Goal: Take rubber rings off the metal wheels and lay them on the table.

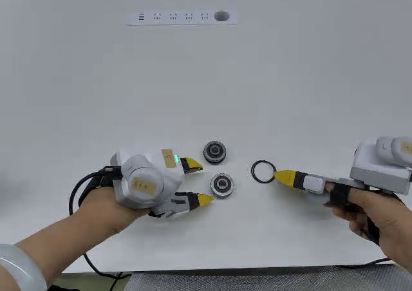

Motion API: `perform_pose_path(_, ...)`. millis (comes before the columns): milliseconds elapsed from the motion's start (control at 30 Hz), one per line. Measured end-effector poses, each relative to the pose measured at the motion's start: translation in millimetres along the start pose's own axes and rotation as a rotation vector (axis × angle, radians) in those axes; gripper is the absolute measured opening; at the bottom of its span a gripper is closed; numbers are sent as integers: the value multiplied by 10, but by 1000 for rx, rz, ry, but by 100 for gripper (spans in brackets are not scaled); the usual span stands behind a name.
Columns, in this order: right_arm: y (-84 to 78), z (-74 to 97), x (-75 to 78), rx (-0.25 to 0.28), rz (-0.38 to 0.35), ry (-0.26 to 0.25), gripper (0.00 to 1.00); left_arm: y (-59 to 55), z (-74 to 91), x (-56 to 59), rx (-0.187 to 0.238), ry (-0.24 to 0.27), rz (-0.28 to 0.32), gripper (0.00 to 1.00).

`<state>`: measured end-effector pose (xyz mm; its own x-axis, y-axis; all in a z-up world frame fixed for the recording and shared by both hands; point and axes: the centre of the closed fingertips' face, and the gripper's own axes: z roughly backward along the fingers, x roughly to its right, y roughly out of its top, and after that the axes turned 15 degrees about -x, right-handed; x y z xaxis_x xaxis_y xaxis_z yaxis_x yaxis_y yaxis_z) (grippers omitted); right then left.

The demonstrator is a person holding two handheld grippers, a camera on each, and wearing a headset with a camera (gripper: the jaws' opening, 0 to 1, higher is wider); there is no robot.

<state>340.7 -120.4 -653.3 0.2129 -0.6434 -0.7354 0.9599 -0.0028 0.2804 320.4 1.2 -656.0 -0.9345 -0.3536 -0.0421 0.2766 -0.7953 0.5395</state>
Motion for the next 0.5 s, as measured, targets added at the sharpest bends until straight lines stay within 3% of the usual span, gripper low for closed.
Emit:
perform_pose_path(233,55,-22,-75,6,11,16,10,51,34,-122,10,31,7,36)
perform_pose_path(500,89,-119,-206,-2,32,41,10,130,66,-354,25,78,30,34)
